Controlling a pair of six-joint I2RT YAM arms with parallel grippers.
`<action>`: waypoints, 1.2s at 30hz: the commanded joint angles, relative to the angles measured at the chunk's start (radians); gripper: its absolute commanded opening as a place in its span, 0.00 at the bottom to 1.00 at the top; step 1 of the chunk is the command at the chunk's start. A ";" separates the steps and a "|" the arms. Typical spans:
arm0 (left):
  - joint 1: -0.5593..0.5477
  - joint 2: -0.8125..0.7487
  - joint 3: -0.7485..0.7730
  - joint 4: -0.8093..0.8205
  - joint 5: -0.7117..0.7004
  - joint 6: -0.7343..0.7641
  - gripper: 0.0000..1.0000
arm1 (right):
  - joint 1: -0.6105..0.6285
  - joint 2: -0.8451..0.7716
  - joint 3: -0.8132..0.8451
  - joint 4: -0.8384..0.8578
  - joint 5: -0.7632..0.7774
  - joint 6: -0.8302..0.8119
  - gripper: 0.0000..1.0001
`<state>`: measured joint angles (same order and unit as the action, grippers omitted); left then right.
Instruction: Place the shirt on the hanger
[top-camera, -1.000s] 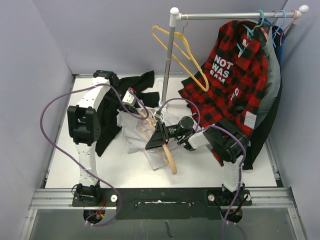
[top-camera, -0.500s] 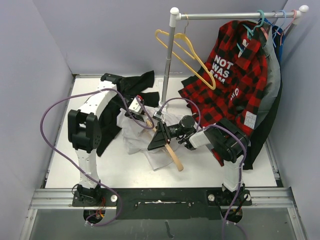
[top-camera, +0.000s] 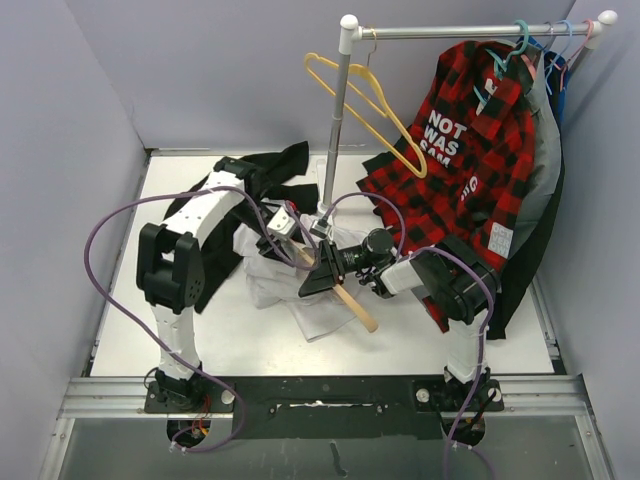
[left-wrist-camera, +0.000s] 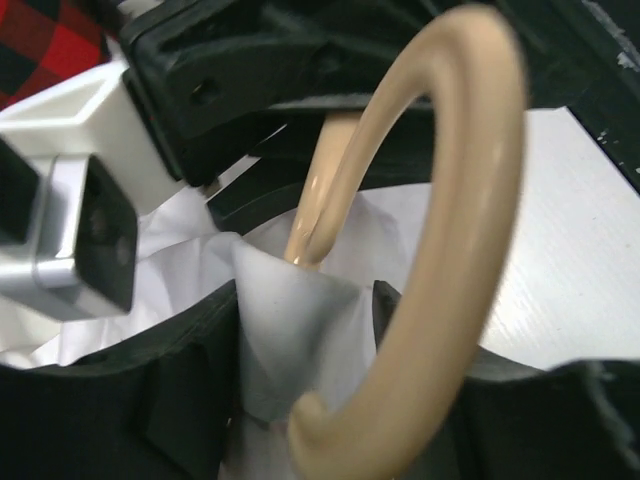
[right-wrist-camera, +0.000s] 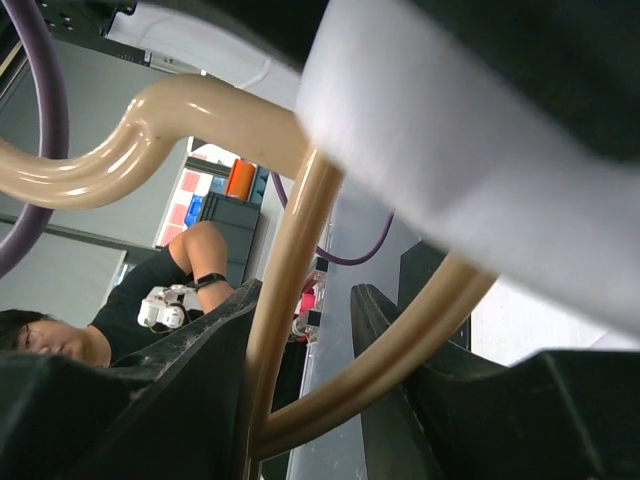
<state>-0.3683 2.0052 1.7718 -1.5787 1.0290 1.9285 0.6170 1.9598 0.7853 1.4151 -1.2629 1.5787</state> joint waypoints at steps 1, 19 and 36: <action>-0.031 -0.103 -0.030 -0.147 0.031 -0.029 0.50 | -0.021 -0.001 0.050 0.071 0.022 -0.030 0.00; 0.003 -0.174 0.001 -0.147 0.005 -0.091 0.00 | -0.105 -0.076 0.004 0.073 -0.008 -0.007 0.94; 0.089 -0.382 -0.113 -0.150 0.054 -0.066 0.00 | -0.350 -0.534 -0.005 -1.312 0.293 -0.757 0.98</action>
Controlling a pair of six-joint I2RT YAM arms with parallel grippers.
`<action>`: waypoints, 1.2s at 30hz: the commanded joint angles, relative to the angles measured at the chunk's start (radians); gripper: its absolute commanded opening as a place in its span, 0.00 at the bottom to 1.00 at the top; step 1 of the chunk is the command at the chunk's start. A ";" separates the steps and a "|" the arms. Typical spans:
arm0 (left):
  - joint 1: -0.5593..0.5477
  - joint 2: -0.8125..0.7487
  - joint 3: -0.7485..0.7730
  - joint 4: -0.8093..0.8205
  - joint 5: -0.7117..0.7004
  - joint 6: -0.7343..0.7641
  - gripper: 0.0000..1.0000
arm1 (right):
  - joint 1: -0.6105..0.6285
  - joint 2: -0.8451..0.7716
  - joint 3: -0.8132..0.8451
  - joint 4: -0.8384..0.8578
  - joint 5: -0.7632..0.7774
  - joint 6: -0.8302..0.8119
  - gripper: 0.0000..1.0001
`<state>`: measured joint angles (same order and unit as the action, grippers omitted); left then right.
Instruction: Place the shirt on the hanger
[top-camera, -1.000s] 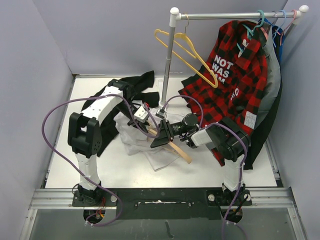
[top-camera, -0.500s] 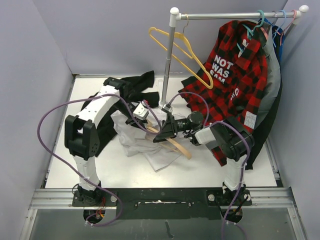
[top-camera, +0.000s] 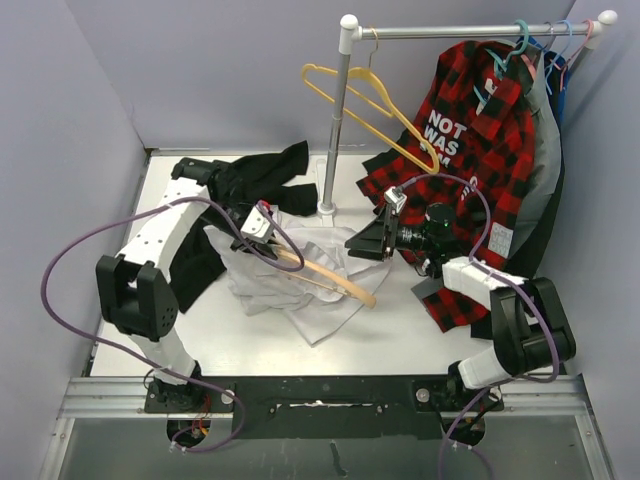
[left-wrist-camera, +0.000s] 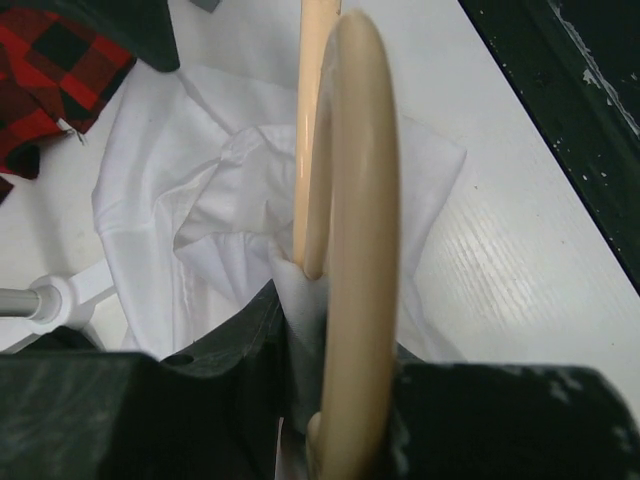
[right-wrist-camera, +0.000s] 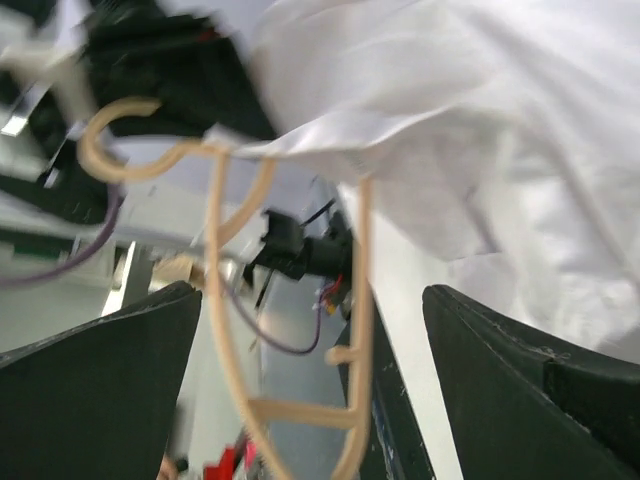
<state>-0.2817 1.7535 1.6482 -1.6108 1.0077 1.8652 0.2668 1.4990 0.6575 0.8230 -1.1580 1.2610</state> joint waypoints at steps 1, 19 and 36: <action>0.001 -0.147 0.008 -0.118 0.075 -0.006 0.00 | 0.014 -0.076 0.156 -0.832 0.234 -0.528 0.98; 0.003 -0.285 -0.024 -0.038 0.076 -0.084 0.00 | 0.186 0.078 0.181 -0.710 0.306 -0.747 0.98; 0.003 -0.293 -0.018 0.023 0.015 -0.158 0.00 | 0.256 0.083 0.142 -0.674 0.360 -0.782 0.00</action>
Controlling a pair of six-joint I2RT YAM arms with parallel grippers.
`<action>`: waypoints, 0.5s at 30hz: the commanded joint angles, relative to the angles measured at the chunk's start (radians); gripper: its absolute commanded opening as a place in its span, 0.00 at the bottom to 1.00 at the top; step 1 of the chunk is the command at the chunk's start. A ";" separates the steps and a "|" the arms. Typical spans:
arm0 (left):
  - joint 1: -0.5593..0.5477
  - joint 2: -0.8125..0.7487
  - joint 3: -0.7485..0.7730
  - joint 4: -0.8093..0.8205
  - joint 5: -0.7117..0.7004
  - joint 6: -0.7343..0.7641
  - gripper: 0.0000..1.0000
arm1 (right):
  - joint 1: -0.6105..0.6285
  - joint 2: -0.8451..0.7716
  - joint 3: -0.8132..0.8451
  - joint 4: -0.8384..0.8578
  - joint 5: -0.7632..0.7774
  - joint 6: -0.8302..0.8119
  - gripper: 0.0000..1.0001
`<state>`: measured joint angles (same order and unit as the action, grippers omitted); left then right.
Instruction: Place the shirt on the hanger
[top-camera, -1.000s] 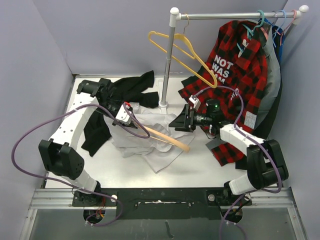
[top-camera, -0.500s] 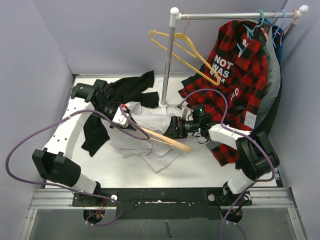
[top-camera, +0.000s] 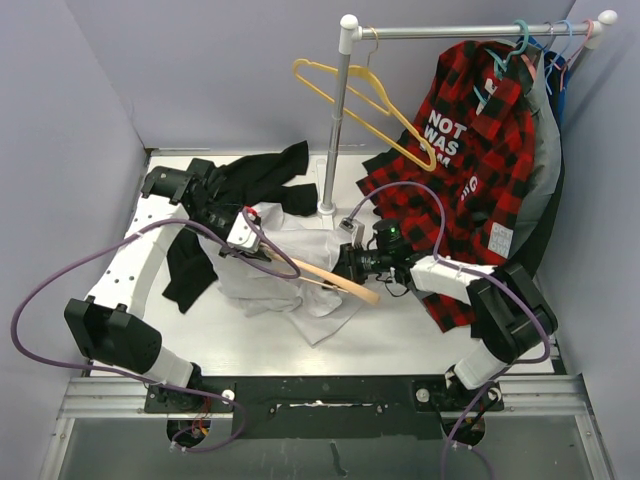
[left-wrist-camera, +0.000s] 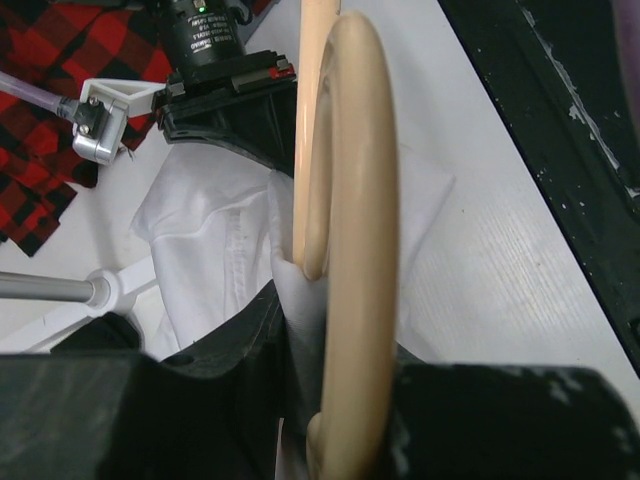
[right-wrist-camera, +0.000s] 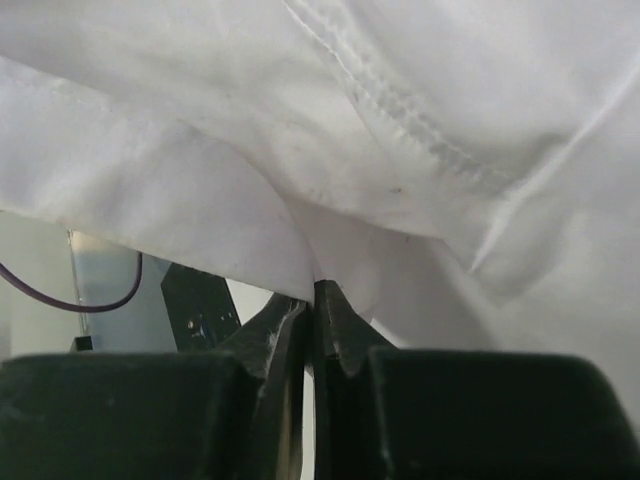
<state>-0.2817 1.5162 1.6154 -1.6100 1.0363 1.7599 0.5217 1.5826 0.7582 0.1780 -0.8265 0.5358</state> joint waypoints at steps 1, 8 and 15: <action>0.003 -0.066 0.003 0.061 -0.042 -0.092 0.00 | -0.002 -0.010 0.049 -0.076 0.066 -0.087 0.00; 0.003 -0.167 -0.110 0.398 -0.240 -0.350 0.00 | -0.013 -0.047 0.091 -0.358 0.334 -0.240 0.00; 0.004 -0.181 -0.119 0.419 -0.352 -0.378 0.00 | -0.032 -0.057 0.099 -0.444 0.482 -0.266 0.00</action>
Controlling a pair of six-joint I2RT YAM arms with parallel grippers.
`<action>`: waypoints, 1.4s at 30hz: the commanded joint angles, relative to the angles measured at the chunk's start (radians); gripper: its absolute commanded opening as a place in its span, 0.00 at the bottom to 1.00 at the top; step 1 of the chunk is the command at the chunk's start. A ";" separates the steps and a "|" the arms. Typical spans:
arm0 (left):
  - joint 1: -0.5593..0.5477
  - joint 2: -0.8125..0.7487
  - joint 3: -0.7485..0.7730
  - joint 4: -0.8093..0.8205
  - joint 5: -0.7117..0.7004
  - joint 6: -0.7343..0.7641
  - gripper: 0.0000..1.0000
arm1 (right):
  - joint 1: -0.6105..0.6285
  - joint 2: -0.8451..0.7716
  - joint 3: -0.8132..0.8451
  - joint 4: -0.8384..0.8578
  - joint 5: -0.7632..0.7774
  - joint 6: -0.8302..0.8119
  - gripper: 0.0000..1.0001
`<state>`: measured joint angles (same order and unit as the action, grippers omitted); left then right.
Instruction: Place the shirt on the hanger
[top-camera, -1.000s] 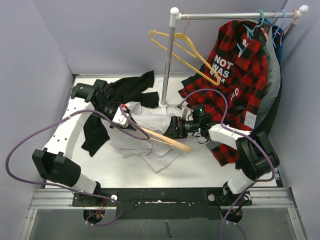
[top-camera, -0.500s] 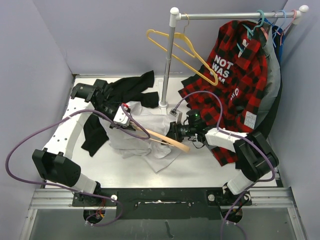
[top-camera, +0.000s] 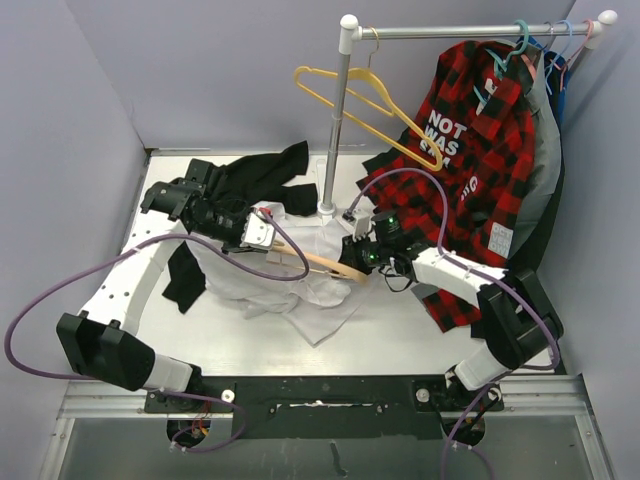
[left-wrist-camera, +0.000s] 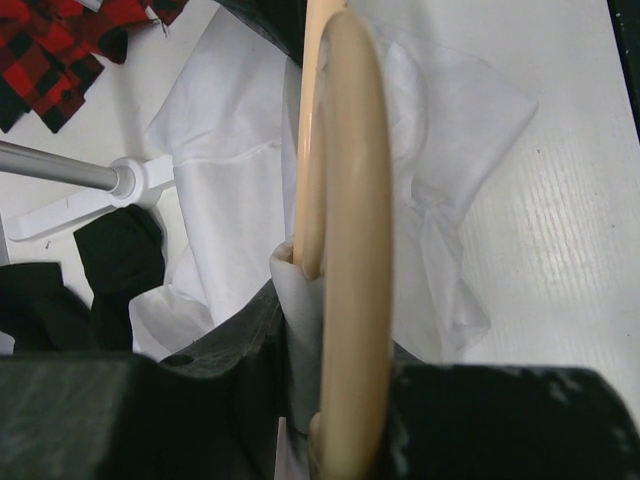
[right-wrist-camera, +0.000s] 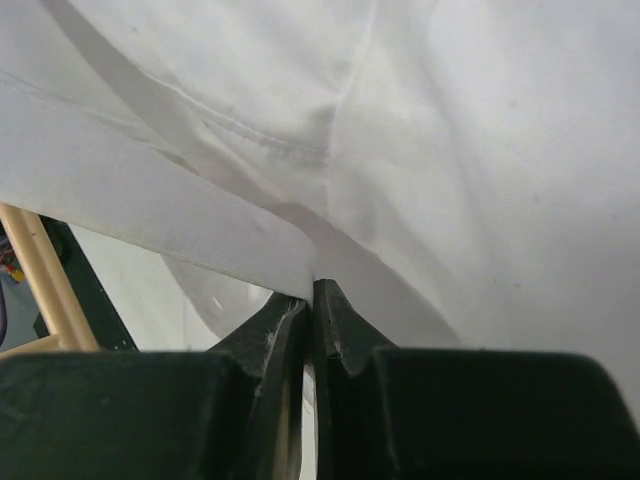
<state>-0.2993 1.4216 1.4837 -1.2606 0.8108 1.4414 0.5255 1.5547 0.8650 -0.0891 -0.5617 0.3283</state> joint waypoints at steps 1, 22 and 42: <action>0.020 -0.088 0.011 0.062 -0.139 -0.050 0.00 | -0.043 -0.037 -0.007 -0.187 0.237 -0.059 0.00; 0.025 -0.202 -0.089 -0.132 -0.092 0.114 0.00 | -0.193 -0.136 -0.073 -0.071 -0.001 0.069 0.00; -0.018 -0.170 -0.050 0.038 -0.435 -0.133 0.00 | -0.211 -0.135 -0.077 -0.143 0.208 0.036 0.00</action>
<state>-0.3557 1.2758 1.3602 -1.1694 0.6411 1.3857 0.3866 1.4345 0.8097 -0.0593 -0.7063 0.4503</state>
